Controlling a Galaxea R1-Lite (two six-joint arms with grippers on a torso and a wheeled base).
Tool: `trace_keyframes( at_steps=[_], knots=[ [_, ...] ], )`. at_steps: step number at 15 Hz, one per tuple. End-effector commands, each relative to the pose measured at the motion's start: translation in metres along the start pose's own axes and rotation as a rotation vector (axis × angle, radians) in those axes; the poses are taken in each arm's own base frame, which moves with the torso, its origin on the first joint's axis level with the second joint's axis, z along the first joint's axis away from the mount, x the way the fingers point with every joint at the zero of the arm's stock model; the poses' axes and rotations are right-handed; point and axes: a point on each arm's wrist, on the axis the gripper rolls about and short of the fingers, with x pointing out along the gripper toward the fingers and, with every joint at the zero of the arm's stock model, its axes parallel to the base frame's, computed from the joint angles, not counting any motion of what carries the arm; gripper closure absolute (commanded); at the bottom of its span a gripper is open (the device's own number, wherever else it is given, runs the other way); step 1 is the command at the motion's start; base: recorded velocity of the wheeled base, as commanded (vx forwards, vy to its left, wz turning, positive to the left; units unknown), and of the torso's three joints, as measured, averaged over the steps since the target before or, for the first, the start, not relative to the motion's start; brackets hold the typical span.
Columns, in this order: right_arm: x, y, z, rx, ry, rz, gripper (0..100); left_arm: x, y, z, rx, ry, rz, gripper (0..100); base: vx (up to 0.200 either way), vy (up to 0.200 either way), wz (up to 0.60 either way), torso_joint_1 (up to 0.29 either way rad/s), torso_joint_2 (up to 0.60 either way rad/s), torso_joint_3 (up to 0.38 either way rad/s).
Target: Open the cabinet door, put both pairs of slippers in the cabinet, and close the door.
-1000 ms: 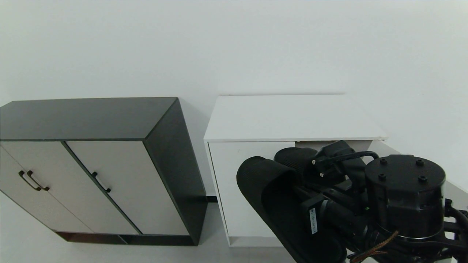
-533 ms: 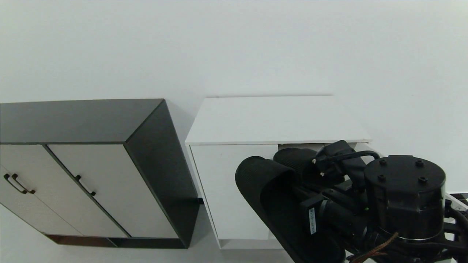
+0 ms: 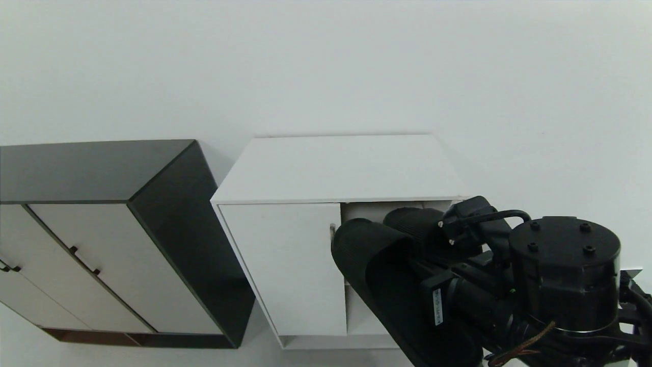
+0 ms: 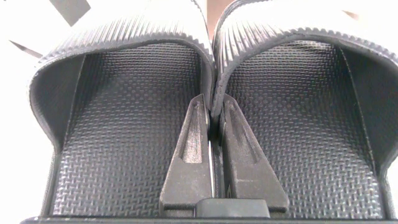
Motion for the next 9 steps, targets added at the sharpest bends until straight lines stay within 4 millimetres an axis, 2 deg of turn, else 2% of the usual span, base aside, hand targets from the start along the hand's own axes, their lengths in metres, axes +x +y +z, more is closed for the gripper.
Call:
trace_keyframes(
  at_steps=[1, 9],
  knots=[
    [-0.0009, -0.0004, -0.0009, -0.001, 0.001, 0.001, 100, 0.0001, 0.0000, 0.0000, -0.001, 0.001, 0.001, 100, 0.000, -0.200, 0.00, 0.002, 0.00, -0.002],
    [0.0004, 0.0003, -0.0014, 0.002, -0.005, 0.003, 100, 0.0001, 0.0000, 0.0000, -0.001, 0.001, 0.001, 100, 0.000, 0.000, 0.00, 0.000, 0.00, 0.000]
  ],
)
